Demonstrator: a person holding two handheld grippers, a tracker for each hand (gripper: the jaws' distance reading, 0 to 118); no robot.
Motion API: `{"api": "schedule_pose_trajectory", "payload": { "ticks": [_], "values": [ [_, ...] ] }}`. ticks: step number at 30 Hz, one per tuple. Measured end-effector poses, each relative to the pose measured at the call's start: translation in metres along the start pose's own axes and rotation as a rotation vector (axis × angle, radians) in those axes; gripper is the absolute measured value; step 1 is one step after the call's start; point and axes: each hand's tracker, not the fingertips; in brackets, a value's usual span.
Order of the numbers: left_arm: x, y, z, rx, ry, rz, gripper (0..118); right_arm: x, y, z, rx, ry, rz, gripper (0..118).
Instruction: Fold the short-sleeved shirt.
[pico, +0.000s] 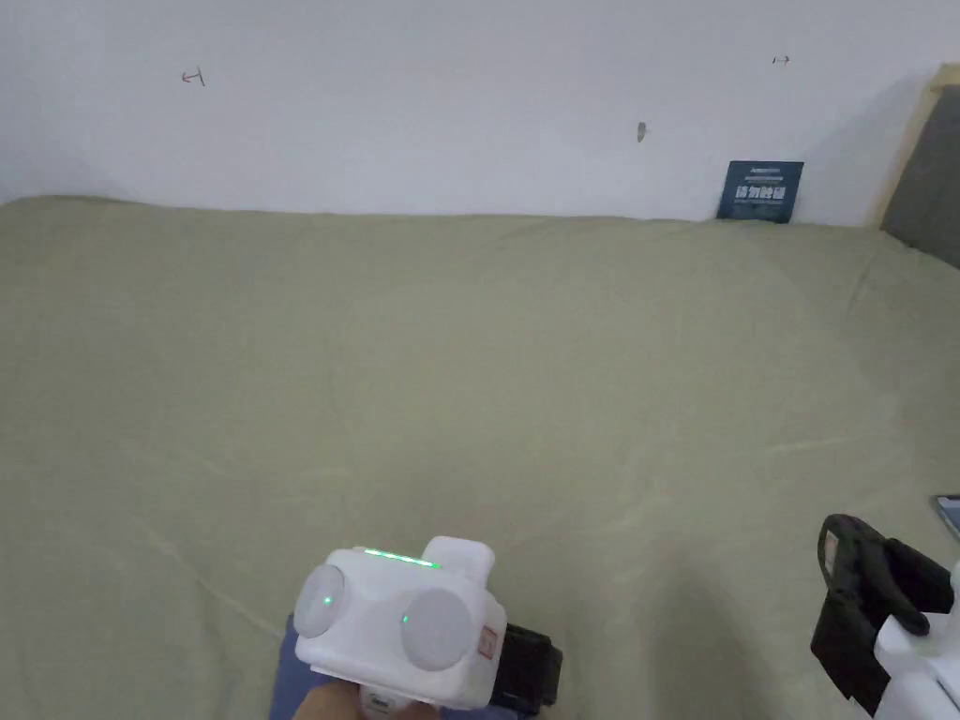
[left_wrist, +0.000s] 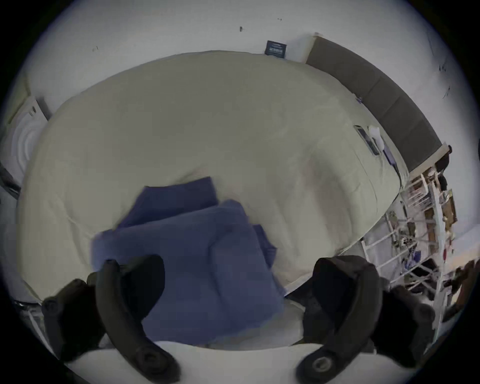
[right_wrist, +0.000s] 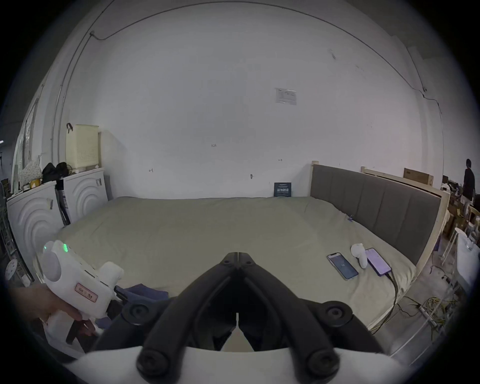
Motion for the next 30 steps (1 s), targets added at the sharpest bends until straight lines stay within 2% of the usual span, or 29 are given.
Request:
{"api": "schedule_pose_trajectory", "payload": {
  "ticks": [2, 5, 6, 7, 8, 9, 11, 15, 16, 18, 20, 23, 26, 30],
  "values": [
    [-0.015, 0.0, 0.008, -0.015, -0.086, 0.09, 114, 0.003, -0.001, 0.0, -0.003, -0.007, 0.0, 1],
    [-0.049, 0.001, 0.03, 0.044, -0.22, 0.212, 87, 0.005, -0.003, -0.004, -0.008, -0.012, -0.015, 1],
    [-0.061, 0.0, 0.039, 0.083, -0.267, 0.252, 87, 0.004, -0.003, -0.007, -0.012, -0.008, -0.026, 1],
    [-0.073, -0.001, 0.042, 0.109, -0.303, 0.278, 55, 0.002, -0.004, -0.01, -0.018, -0.002, -0.03, 1],
    [-0.081, -0.001, 0.039, 0.115, -0.332, 0.287, 14, 0.0, -0.004, -0.012, -0.02, 0.002, -0.031, 1],
    [-0.09, -0.003, 0.035, 0.11, -0.315, 0.311, 0, -0.002, -0.005, -0.013, -0.022, 0.006, -0.032, 1],
    [-0.098, -0.008, 0.02, 0.07, -0.38, 0.32, 0, -0.006, -0.005, -0.014, -0.029, 0.022, -0.037, 1],
    [-0.083, -0.033, -0.038, -0.07, -0.599, 0.384, 0, -0.013, -0.01, -0.017, -0.048, 0.038, -0.026, 1],
    [-0.072, -0.042, -0.056, -0.111, -0.596, 0.367, 0, -0.014, -0.012, -0.018, -0.056, 0.039, -0.024, 1],
    [-0.054, -0.057, -0.08, -0.147, -0.479, 0.294, 0, -0.013, -0.014, -0.018, -0.077, 0.047, -0.021, 1],
    [-0.045, -0.063, -0.094, -0.136, -0.518, 0.253, 0, -0.013, -0.019, -0.019, -0.092, 0.049, -0.017, 1],
    [-0.041, -0.05, -0.079, -0.123, -0.484, 0.17, 0, -0.015, -0.024, -0.026, -0.145, 0.081, -0.036, 1],
    [-0.053, -0.04, -0.047, -0.1, -0.471, 0.149, 0, -0.025, -0.03, -0.037, -0.201, 0.175, -0.096, 1],
    [-0.106, -0.032, 0.025, 0.047, -0.498, 0.178, 0, -0.05, -0.048, -0.076, -0.342, 0.392, -0.256, 1]
  ]
}}
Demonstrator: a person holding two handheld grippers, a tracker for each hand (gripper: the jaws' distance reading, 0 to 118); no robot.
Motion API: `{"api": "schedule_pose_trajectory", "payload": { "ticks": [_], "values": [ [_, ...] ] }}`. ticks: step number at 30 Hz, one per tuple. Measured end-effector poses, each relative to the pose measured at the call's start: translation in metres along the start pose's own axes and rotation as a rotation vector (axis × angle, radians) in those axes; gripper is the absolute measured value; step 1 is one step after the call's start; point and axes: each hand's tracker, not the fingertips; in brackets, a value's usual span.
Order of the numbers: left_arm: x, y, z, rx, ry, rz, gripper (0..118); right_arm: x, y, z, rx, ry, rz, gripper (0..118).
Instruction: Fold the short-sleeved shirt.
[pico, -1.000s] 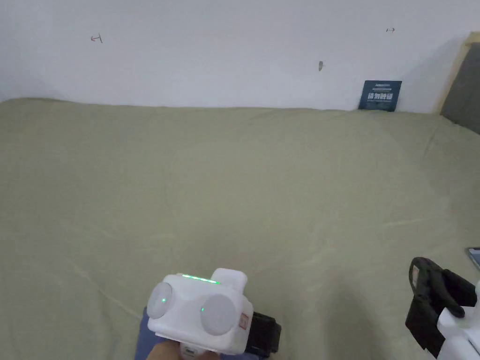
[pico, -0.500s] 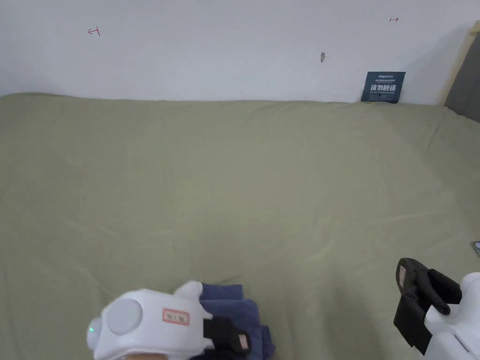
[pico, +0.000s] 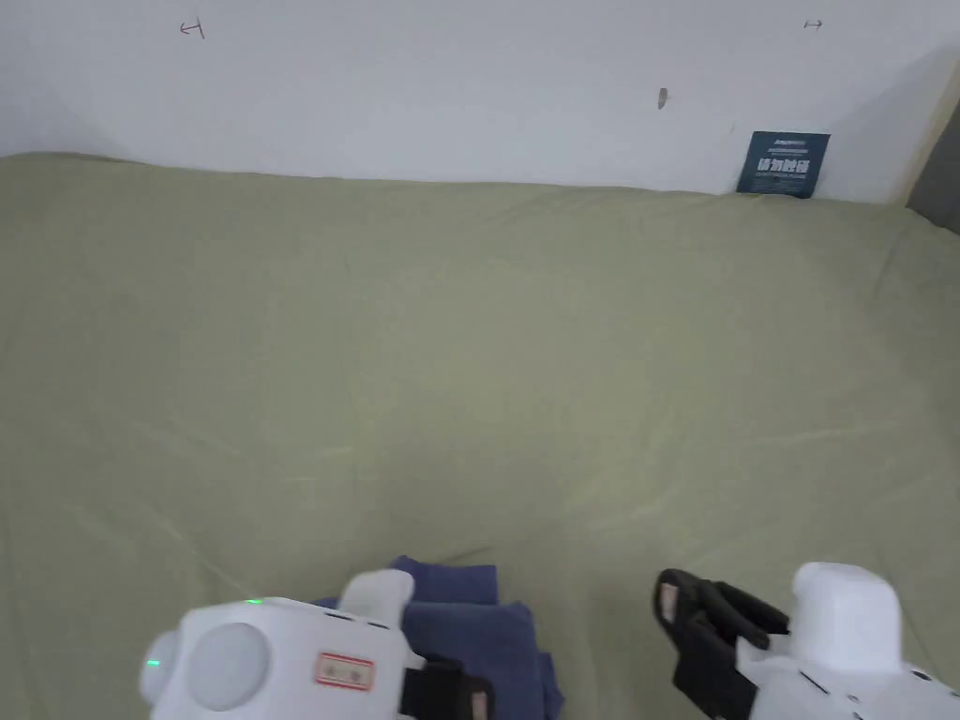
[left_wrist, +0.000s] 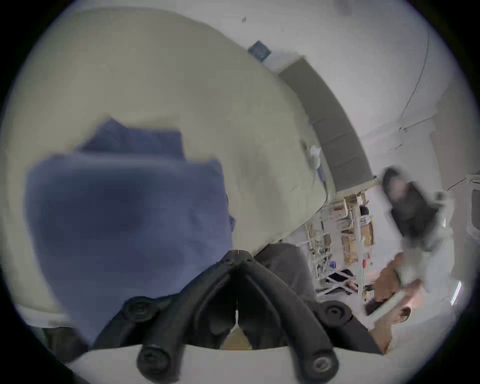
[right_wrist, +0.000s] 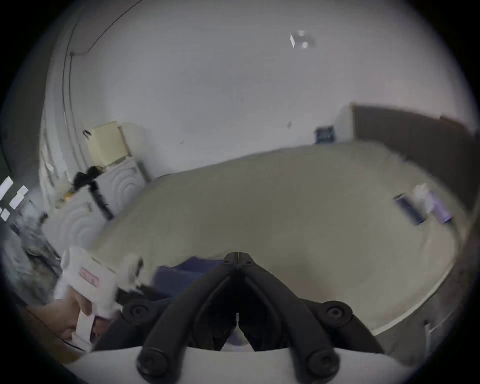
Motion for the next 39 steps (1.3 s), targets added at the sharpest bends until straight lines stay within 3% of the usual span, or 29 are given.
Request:
{"api": "schedule_pose_trajectory", "payload": {
  "ticks": [3, 6, 9, 11, 12, 13, 14, 15, 17, 19, 20, 23, 24, 25, 26, 27, 29, 31, 33, 39],
  "values": [
    [-0.028, 0.005, 0.058, 0.118, 0.084, 0.054, 0, 0.004, -0.013, -0.057, -0.197, 0.275, -0.185, 1],
    [-0.068, 0.008, 0.09, 0.163, 0.149, 0.112, 0, 0.023, -0.048, -0.121, -0.379, 0.573, -0.45, 1],
    [-0.104, 0.007, 0.097, 0.168, 0.166, 0.172, 0, 0.05, -0.095, -0.172, -0.535, 0.648, -0.616, 1],
    [-0.123, 0.006, 0.093, 0.148, 0.112, 0.206, 0, 0.074, -0.124, -0.191, -0.613, 0.552, -0.664, 1],
    [-0.13, 0.006, 0.089, 0.144, 0.065, 0.216, 3, 0.088, -0.133, -0.192, -0.562, 0.696, -0.759, 1],
    [-0.138, 0.007, 0.087, 0.131, 0.005, 0.225, 25, 0.095, -0.132, -0.187, -0.523, 0.801, -0.829, 1],
    [-0.144, 0.008, 0.082, 0.129, -0.055, 0.234, 64, 0.097, -0.128, -0.185, -0.536, 0.787, -0.847, 1],
    [-0.15, 0.008, 0.072, 0.126, -0.148, 0.243, 116, 0.098, -0.126, -0.185, -0.551, 0.743, -0.811, 1],
    [-0.163, 0.025, 0.071, 0.13, -0.245, 0.313, 116, 0.097, -0.122, -0.189, -0.596, 0.739, -0.754, 1],
    [-0.169, 0.046, 0.058, 0.028, -0.315, 0.346, 116, 0.096, -0.122, -0.191, -0.59, 0.741, -0.765, 1],
    [-0.169, 0.015, 0.017, 0.004, -0.342, 0.33, 116, 0.097, -0.124, -0.192, -0.592, 0.743, -0.775, 1],
    [-0.163, 0.009, -0.021, -0.026, -0.416, 0.302, 107, 0.094, -0.123, -0.191, -0.593, 0.755, -0.804, 1],
    [-0.156, 0.013, -0.015, 0.007, -0.422, 0.292, 94, 0.091, -0.122, -0.191, -0.59, 0.748, -0.801, 1],
    [-0.155, 0.015, -0.018, 0.003, -0.35, 0.298, 69, 0.092, -0.12, -0.189, -0.588, 0.743, -0.8, 1],
    [-0.156, 0.016, -0.02, -0.009, -0.287, 0.282, 33, 0.089, -0.118, -0.189, -0.59, 0.725, -0.793, 1],
    [-0.158, 0.017, -0.023, -0.012, -0.179, 0.25, 30, 0.086, -0.115, -0.186, -0.584, 0.703, -0.779, 1],
    [-0.166, 0.016, -0.013, -0.03, -0.269, 0.333, 30, 0.081, -0.105, -0.178, -0.575, 0.628, -0.71, 1],
    [-0.156, 0.026, 0.001, -0.027, -0.197, 0.236, 30, 0.075, -0.092, -0.165, -0.535, 0.594, -0.655, 1],
    [-0.161, 0.035, 0.025, -0.018, -0.203, 0.25, 30, 0.069, -0.078, -0.15, -0.494, 0.577, -0.599, 1],
    [-0.239, 0.076, 0.155, 0.05, -0.02, 0.248, 30, 0.06, -0.051, -0.125, -0.437, 0.542, -0.516, 1]
  ]
}}
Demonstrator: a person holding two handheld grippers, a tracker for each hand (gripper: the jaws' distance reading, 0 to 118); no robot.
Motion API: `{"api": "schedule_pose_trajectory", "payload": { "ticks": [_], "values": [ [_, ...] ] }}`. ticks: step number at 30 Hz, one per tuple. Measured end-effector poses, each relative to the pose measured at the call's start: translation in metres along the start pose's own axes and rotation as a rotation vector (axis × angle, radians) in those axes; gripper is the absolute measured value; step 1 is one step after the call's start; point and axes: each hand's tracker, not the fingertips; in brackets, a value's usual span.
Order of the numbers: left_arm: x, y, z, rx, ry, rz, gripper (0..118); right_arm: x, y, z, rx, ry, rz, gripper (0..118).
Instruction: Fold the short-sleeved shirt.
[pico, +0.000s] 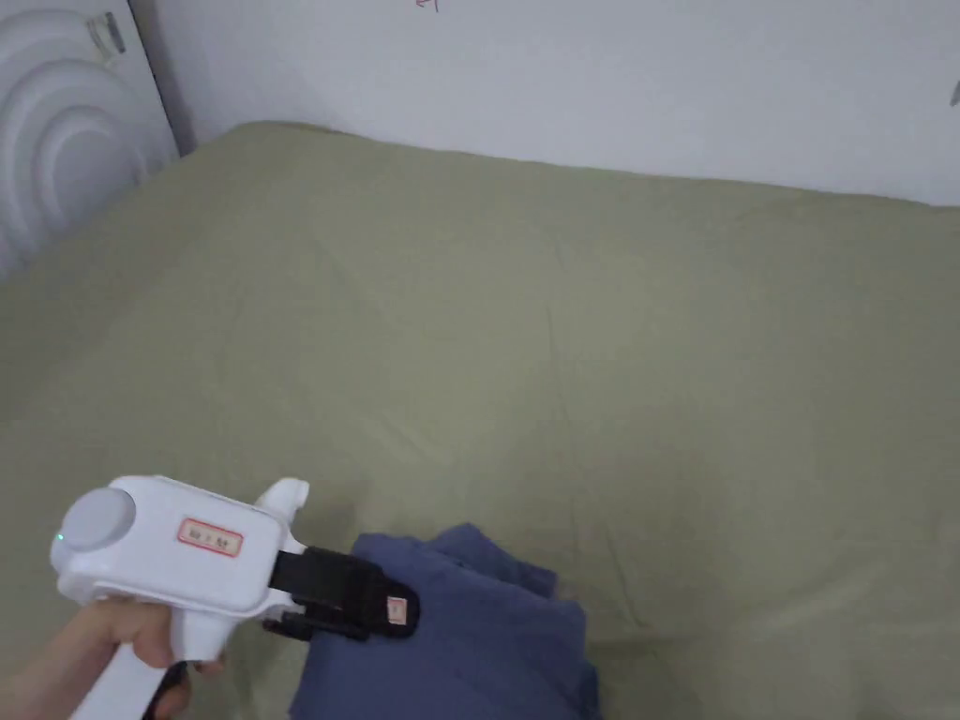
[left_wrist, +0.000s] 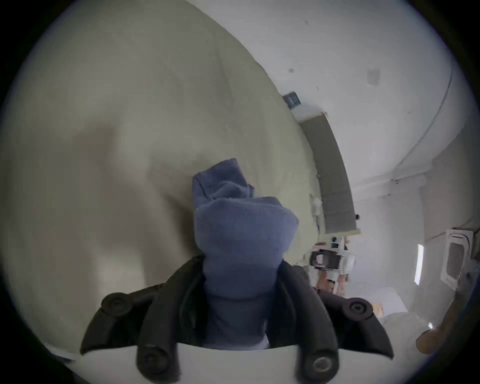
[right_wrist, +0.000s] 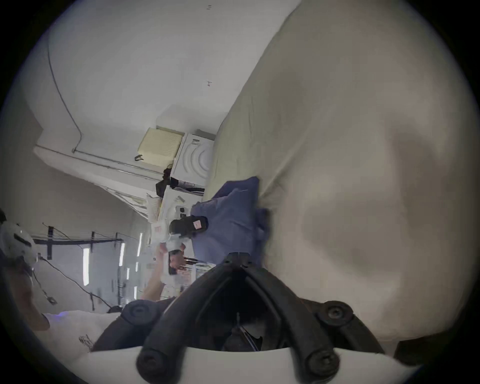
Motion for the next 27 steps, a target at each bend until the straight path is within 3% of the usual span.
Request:
{"api": "schedule_pose_trajectory", "payload": {
  "ticks": [4, 9, 12, 13, 14, 15, 16, 22, 27],
  "values": [
    [-0.054, 0.047, 0.096, 0.038, 0.208, 0.0, 30, -0.01, 0.005, 0.005, 0.025, -0.017, 0.031, 1],
    [-0.084, 0.081, 0.155, 0.037, 0.289, 0.073, 30, -0.021, 0.008, 0.003, 0.064, -0.055, 0.046, 1],
    [-0.088, 0.091, 0.163, 0.031, 0.32, 0.048, 33, -0.014, 0.011, 0.004, 0.068, -0.069, 0.05, 1],
    [-0.096, 0.096, 0.166, 0.023, 0.323, 0.045, 43, -0.014, 0.013, 0.003, 0.064, -0.076, 0.051, 1],
    [-0.095, 0.097, 0.167, 0.012, 0.349, 0.044, 64, -0.015, 0.014, 0.003, 0.065, -0.084, 0.053, 1],
    [-0.097, 0.096, 0.171, 0.012, 0.359, 0.032, 97, -0.015, 0.015, 0.002, 0.063, -0.095, 0.058, 1],
    [-0.095, 0.095, 0.173, 0.019, 0.366, 0.026, 115, -0.016, 0.017, 0.002, 0.062, -0.096, 0.062, 1],
    [-0.078, 0.079, 0.192, 0.138, 0.443, -0.027, 118, -0.022, 0.024, 0.008, 0.07, -0.064, 0.086, 1],
    [-0.024, 0.043, 0.154, 0.241, 0.414, -0.133, 115, -0.046, 0.035, 0.023, 0.1, -0.036, 0.19, 1]
  ]
}}
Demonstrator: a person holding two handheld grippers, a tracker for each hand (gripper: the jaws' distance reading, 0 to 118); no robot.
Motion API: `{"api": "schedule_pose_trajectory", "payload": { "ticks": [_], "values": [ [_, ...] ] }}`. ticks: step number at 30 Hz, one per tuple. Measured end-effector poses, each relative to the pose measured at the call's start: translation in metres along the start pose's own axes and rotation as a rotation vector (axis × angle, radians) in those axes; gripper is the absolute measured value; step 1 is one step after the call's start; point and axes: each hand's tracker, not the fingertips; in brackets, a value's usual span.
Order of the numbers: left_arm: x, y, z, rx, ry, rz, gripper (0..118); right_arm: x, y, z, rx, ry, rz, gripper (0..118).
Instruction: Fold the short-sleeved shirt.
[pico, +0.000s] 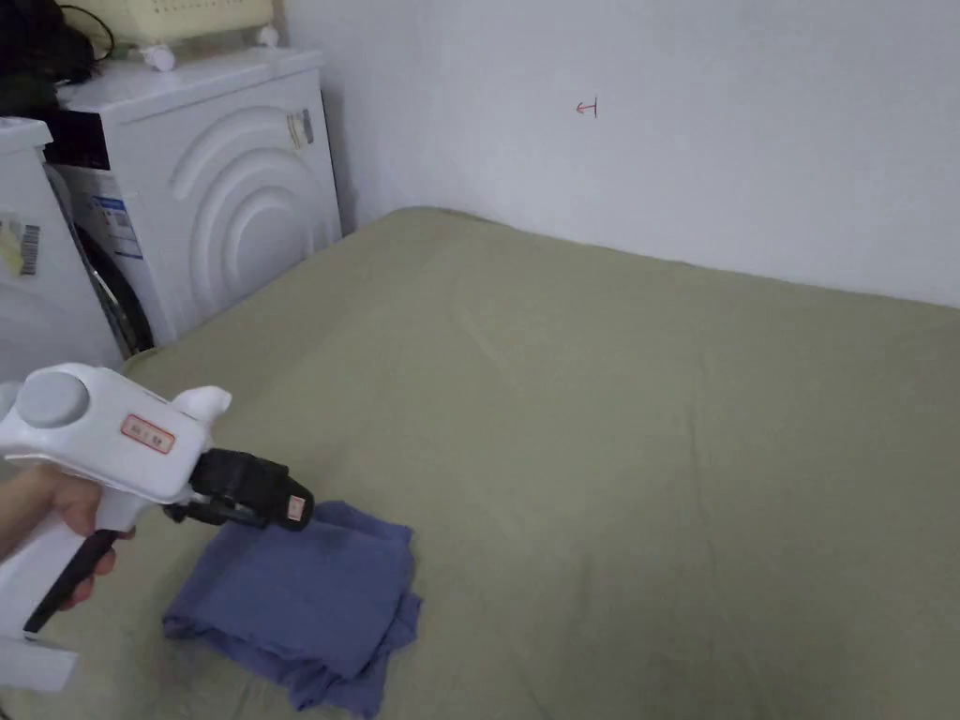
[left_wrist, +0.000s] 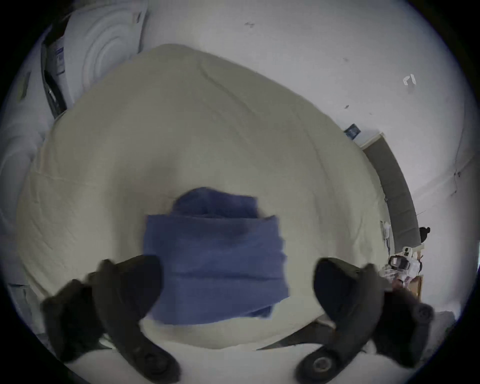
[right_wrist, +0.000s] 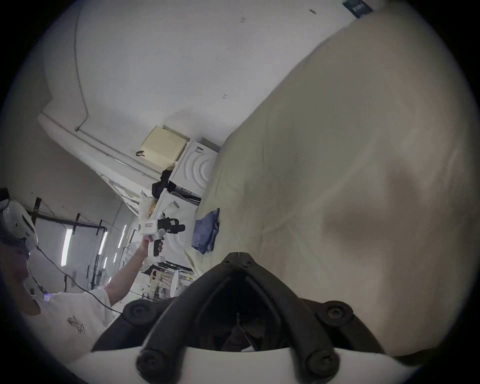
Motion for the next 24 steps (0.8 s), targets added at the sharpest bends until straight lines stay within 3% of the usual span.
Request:
{"api": "schedule_pose_trajectory", "payload": {
  "ticks": [1, 2, 3, 8, 9, 10, 16, 18, 24],
  "values": [
    [0.021, -0.01, -0.002, 0.041, -0.02, -0.014, 99, -0.008, 0.005, 0.005, 0.021, -0.005, 0.032, 1],
    [0.044, -0.021, -0.005, 0.135, -0.007, -0.03, 63, -0.014, 0.01, 0.009, 0.04, -0.004, 0.062, 1],
    [0.077, -0.032, -0.015, 0.166, 0.028, -0.051, 0, -0.023, 0.016, 0.015, 0.065, -0.025, 0.1, 1],
    [0.197, -0.083, -0.034, 0.415, -0.078, 0.0, 0, -0.073, 0.031, 0.041, 0.245, -0.269, 0.387, 1],
    [0.226, -0.096, -0.034, 0.45, -0.19, 0.03, 0, -0.083, 0.03, 0.047, 0.294, -0.313, 0.44, 1],
    [0.267, -0.112, -0.03, 0.547, -0.206, 0.023, 0, -0.094, 0.028, 0.052, 0.353, -0.359, 0.5, 1],
    [0.42, -0.174, 0.0, 0.912, 0.085, -0.278, 0, -0.147, 0.006, 0.071, 0.65, -0.653, 0.728, 1],
    [0.449, -0.178, 0.005, 0.929, 0.15, -0.348, 0, -0.16, -0.001, 0.075, 0.683, -0.717, 0.77, 1],
    [0.48, -0.183, 0.012, 0.935, 0.22, -0.457, 0, -0.177, -0.006, 0.086, 0.748, -0.726, 0.825, 2]
  ]
}}
